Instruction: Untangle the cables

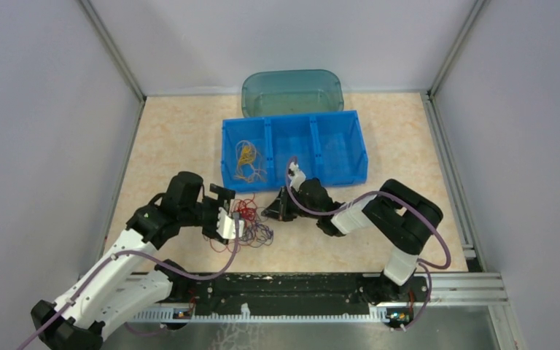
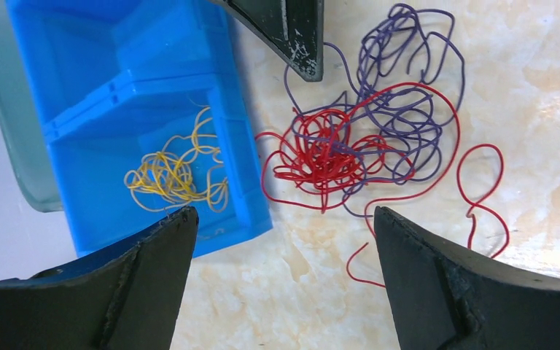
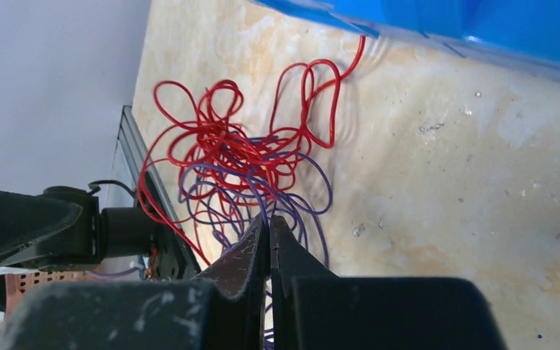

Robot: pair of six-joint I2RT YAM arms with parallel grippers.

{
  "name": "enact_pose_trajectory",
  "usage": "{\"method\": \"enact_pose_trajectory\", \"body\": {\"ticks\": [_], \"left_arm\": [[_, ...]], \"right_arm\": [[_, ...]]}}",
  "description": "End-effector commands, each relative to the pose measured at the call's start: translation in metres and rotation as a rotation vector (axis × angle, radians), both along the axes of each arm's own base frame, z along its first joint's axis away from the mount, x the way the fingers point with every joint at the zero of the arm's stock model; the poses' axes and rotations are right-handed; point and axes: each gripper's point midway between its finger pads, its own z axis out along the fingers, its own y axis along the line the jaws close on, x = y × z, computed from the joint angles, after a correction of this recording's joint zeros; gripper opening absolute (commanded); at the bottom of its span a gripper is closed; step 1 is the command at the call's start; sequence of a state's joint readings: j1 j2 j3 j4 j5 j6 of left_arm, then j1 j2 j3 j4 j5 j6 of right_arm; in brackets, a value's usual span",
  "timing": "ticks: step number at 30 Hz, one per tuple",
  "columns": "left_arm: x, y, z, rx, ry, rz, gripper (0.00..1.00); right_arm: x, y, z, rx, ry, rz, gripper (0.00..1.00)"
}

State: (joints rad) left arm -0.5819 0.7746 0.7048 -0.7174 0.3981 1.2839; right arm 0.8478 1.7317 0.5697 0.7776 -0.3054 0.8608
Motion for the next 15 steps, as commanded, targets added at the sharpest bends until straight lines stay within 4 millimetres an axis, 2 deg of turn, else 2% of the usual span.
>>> {"method": "enact_pose_trajectory", "body": {"ticks": [1, 6, 10, 15], "left_arm": [[0.01, -0.016, 0.032, -0.091, -0.037, -0.005, 0.95], [0.014, -0.033, 0.069, -0.222, 0.008, 0.028, 0.94], [0.014, -0.051, 0.097, -0.334, 0.078, 0.031, 0.92], [0.011, -0.074, 0.14, -0.483, 0.143, -0.012, 0.86]], "right_arm": [[0.015, 0.009, 0.063, 0.153, -0.131, -0.013, 0.0], [0.006, 0.002, 0.124, 0.196, -0.28, 0.037, 0.0], [-0.005, -0.01, 0.18, 0.182, -0.433, 0.087, 0.0], [-0.023, -0.023, 0.229, 0.173, -0.547, 0.154, 0.0]]}}
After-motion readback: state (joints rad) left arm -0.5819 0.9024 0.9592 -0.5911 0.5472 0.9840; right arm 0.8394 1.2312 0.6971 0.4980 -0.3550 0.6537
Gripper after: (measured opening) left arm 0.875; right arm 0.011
